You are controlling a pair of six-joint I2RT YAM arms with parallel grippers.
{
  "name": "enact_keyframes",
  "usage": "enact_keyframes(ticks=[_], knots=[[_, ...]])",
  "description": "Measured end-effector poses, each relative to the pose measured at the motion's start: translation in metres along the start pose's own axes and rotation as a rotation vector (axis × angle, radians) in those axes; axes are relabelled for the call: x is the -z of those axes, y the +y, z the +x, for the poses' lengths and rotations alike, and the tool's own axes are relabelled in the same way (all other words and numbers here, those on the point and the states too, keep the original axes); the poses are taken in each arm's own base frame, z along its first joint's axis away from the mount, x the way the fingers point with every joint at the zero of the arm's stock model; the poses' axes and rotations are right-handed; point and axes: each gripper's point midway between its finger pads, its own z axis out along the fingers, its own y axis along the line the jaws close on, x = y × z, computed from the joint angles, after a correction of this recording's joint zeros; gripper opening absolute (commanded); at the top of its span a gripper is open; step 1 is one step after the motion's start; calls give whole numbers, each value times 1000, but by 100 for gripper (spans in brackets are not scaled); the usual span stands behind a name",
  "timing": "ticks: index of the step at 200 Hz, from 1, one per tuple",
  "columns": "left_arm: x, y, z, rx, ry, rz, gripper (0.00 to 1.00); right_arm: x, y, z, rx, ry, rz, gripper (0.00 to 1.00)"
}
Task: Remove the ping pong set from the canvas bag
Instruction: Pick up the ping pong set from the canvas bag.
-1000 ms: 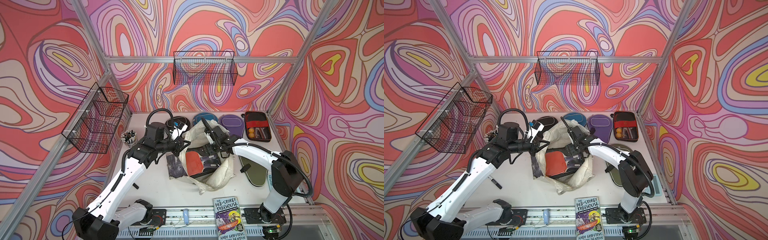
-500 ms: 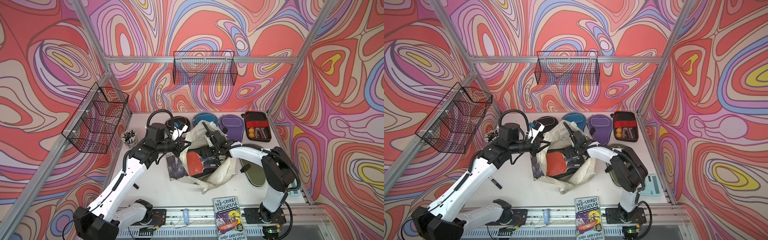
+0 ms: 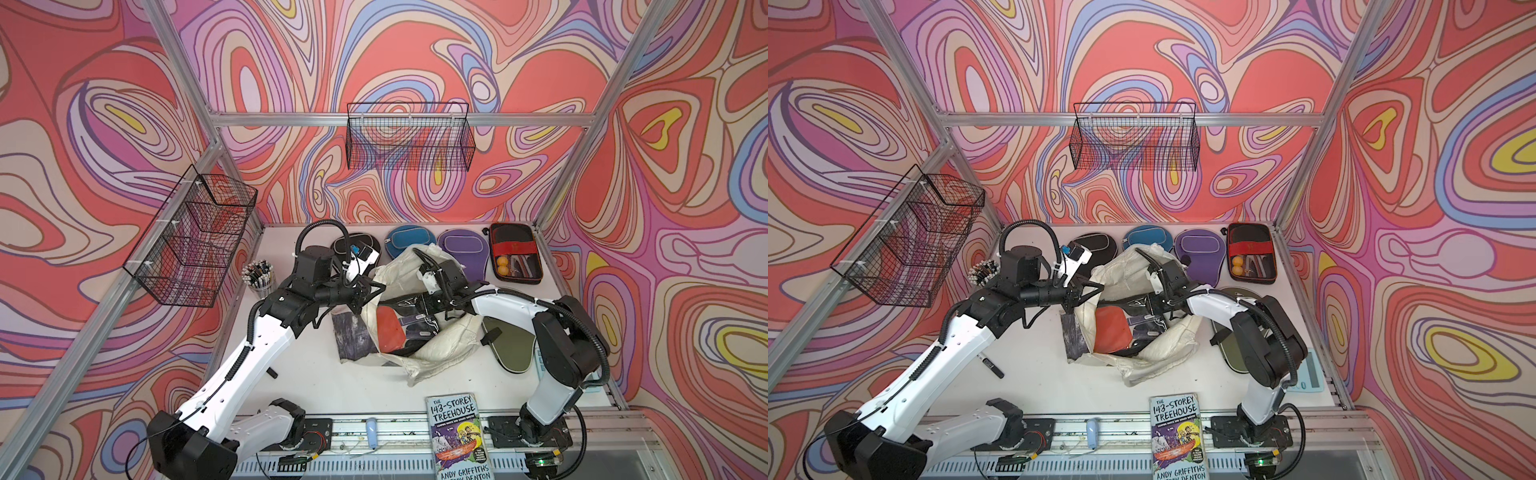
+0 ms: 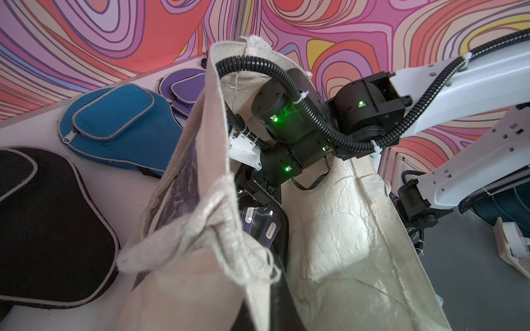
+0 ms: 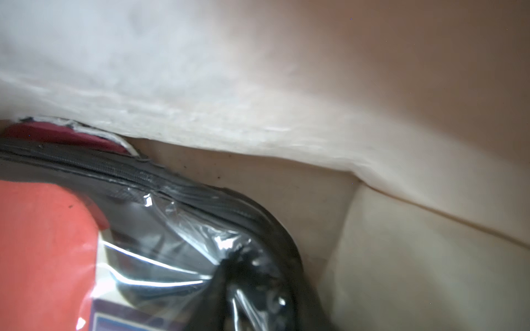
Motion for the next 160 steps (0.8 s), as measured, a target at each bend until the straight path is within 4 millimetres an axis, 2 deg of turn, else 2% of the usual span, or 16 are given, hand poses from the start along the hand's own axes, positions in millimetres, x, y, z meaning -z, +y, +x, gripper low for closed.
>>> enact_keyframes(ticks=[9,73,91,113,124,140,160], knots=[[0,0,0,-3,0,0,0,5,2,-2,12,1,-3,0],[-4,3,-2,-19,-17,3,0,41,4,-13,54,27,26,0],[-9,6,-2,-16,-12,3,0,58,9,-21,82,10,26,0],[-18,13,3,1,9,-1,0,94,27,-43,133,-65,-14,0],[-20,15,3,1,9,0,0,107,33,-45,152,-77,-27,0],[-21,14,3,-2,10,3,0,118,35,-44,165,-82,-27,0],[-22,15,3,-1,11,1,0,122,35,-42,170,-73,-25,0]])
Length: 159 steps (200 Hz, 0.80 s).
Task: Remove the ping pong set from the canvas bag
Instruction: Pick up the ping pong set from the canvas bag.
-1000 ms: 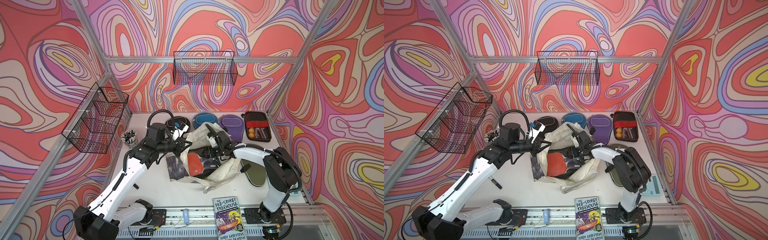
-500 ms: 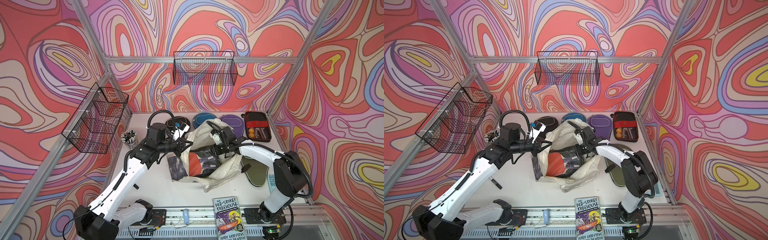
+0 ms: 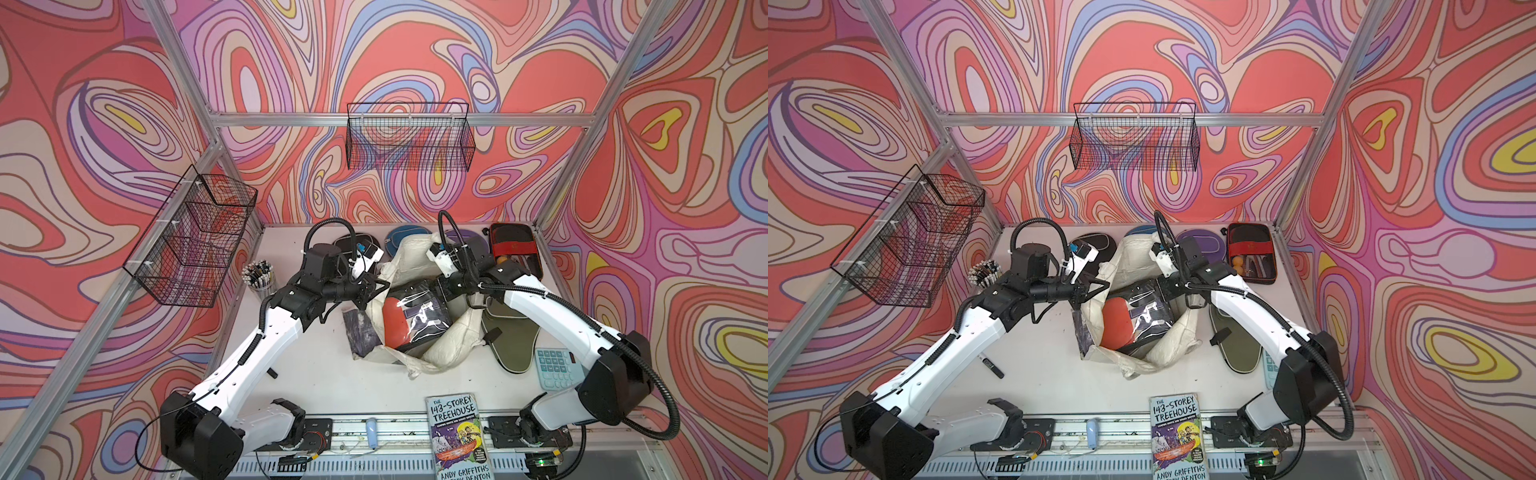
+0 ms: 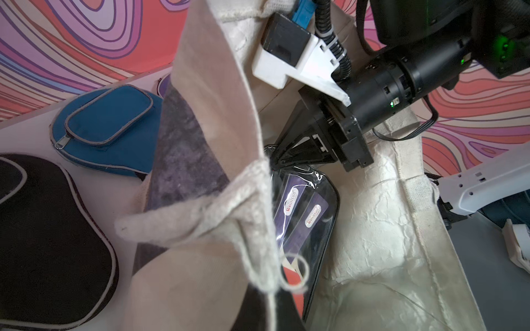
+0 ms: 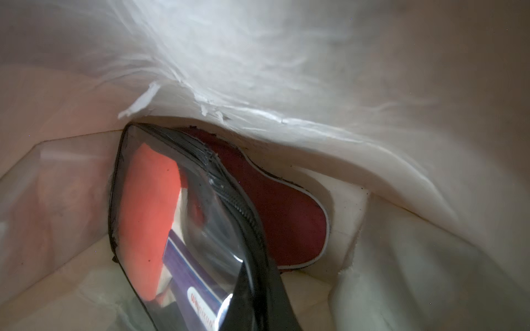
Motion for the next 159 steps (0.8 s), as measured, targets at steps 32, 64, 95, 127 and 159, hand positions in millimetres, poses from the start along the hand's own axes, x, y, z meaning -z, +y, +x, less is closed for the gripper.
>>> enact_keyframes(ticks=[32,64,95,127,159], knots=[[-2,5,0,-1,10,-22,0,12,4,-9,7,-3,-1,0],[-2,9,-5,-14,10,-44,0,42,14,-40,50,-63,-2,0],[-2,10,-15,-36,-7,-59,0,62,21,-63,88,-124,-3,0],[-1,13,-17,-37,-5,-77,0,62,18,-65,82,-128,9,0],[2,11,-17,-31,5,-76,0,53,12,-61,46,-132,12,0]])
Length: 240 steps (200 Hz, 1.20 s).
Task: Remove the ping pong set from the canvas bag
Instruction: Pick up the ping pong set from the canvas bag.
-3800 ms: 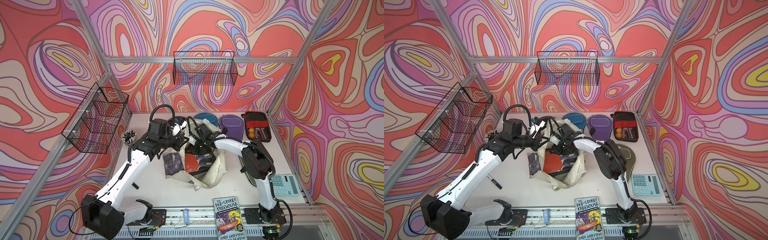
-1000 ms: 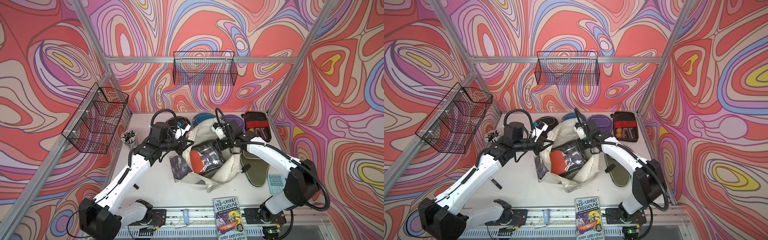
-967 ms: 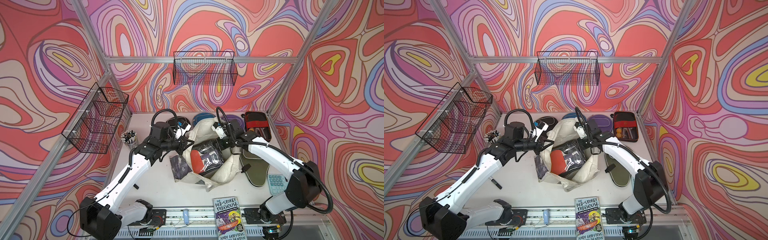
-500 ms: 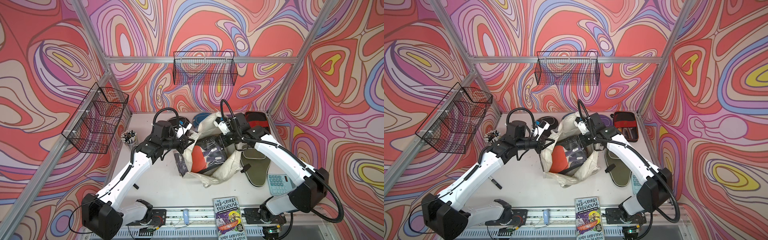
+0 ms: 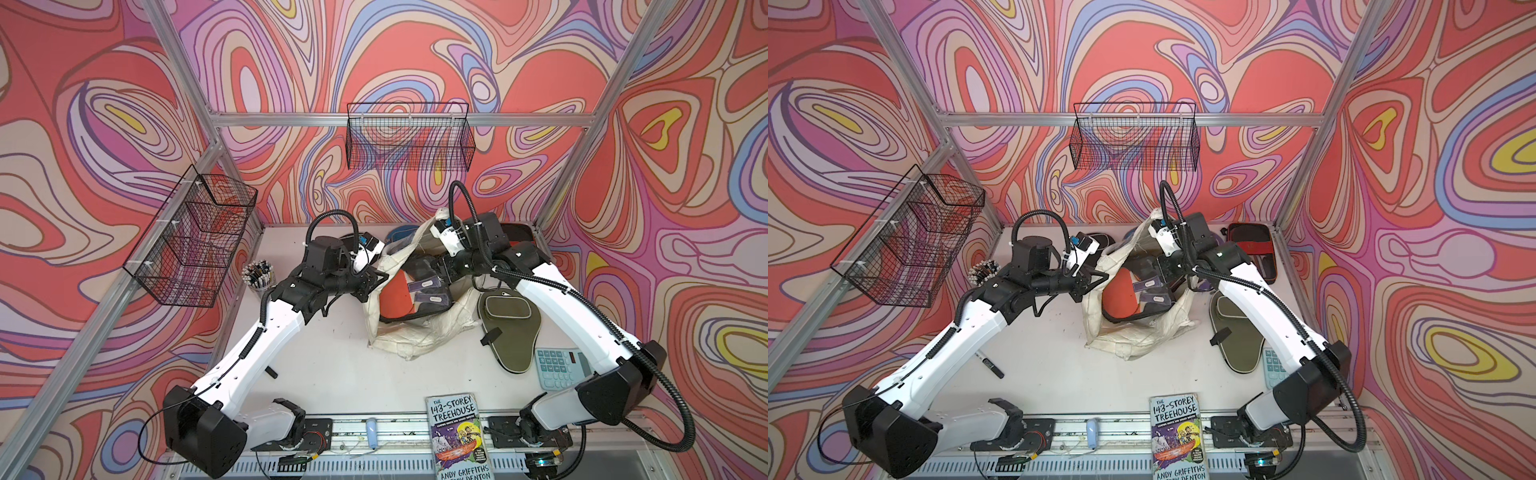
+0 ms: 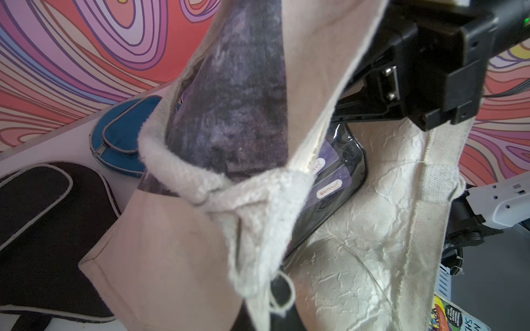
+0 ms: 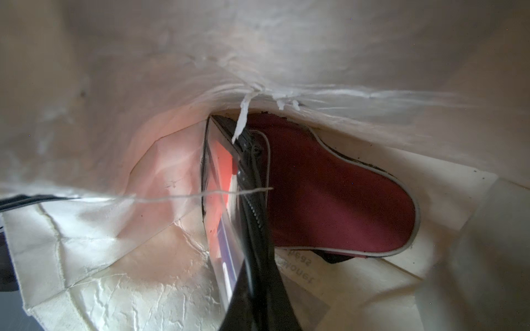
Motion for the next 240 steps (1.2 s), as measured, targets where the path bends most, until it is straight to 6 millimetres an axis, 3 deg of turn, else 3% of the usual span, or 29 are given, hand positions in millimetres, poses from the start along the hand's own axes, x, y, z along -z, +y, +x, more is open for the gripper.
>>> enact_keyframes(ticks=[69,100,161,205,240], knots=[[23,-21,-9,45,41,57,0,-19,-5,25,-115,31,-4,0],[27,-26,-3,76,77,72,0,-26,-8,45,-126,85,13,0],[10,-23,13,139,131,117,0,-50,2,52,-148,49,-41,0],[-11,-13,33,196,187,132,0,-92,13,78,-168,6,-53,0],[-14,-10,39,213,203,129,0,-92,26,63,-145,-27,-64,0]])
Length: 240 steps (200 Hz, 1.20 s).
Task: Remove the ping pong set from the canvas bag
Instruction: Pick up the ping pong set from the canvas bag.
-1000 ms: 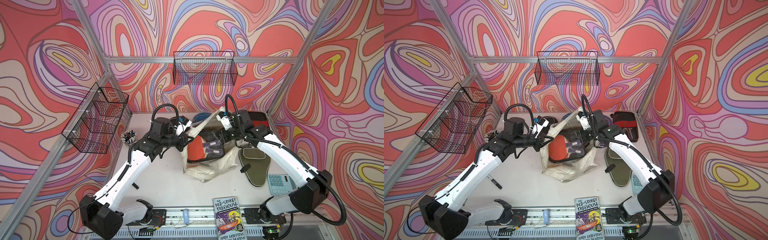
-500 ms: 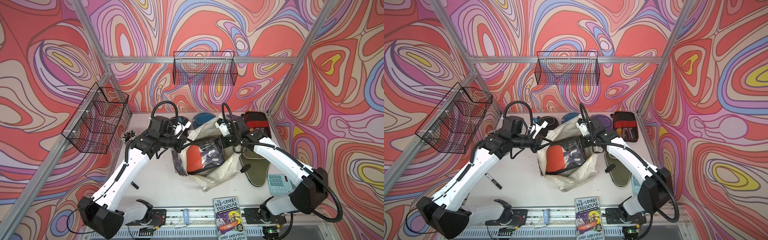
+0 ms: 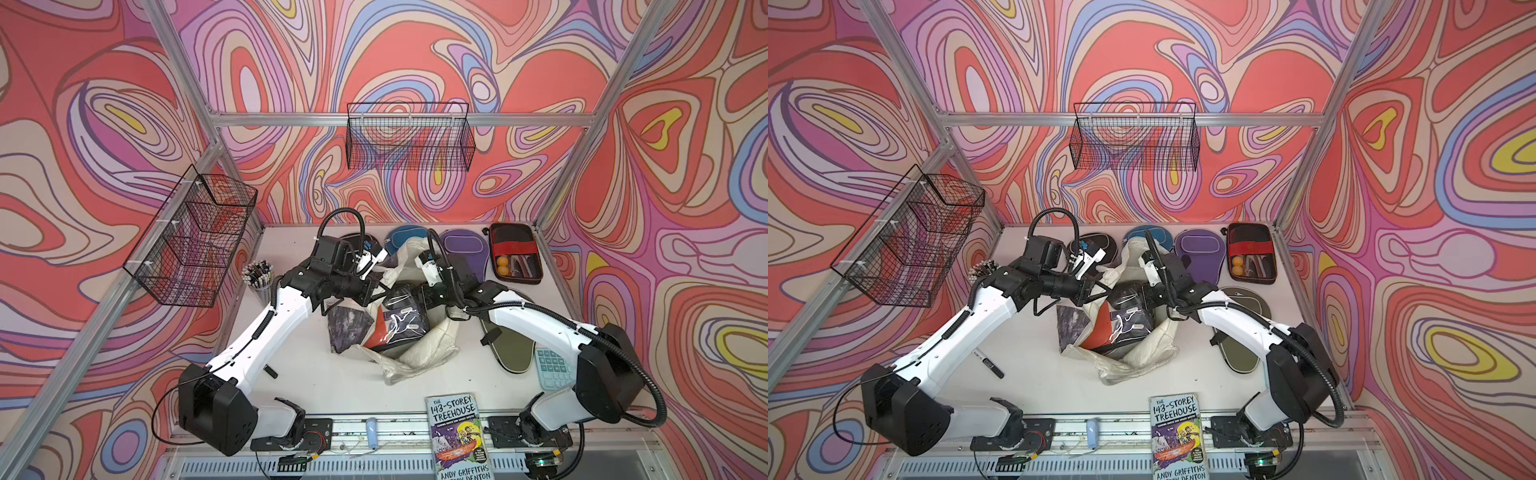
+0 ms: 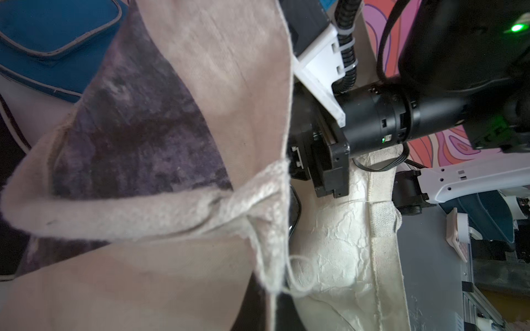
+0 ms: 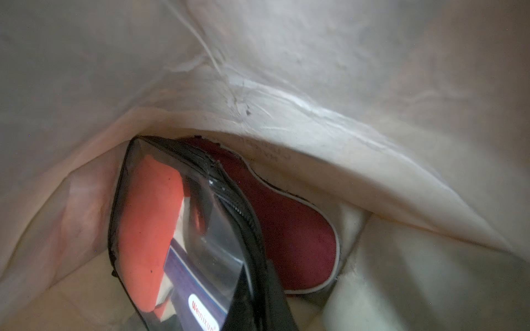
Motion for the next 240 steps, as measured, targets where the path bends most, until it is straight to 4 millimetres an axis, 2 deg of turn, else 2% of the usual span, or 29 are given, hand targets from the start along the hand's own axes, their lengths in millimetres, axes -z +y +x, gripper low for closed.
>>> enact_keyframes(ticks=[21,59,121,161,218,240], knots=[[0,0,0,-1,-1,0,0,11,13,-18,39,-18,-13,0],[0,0,-4,-10,-13,-1,0,44,37,-55,140,-63,-33,0],[3,5,-3,-17,-15,-35,0,72,36,-66,184,-49,30,0],[23,9,-14,-27,-48,-116,0,98,40,-87,230,-80,69,0],[48,25,-22,-29,-100,-249,26,136,50,-125,291,-182,101,0],[59,31,-25,-22,-126,-284,46,143,53,-132,297,-206,104,0]])
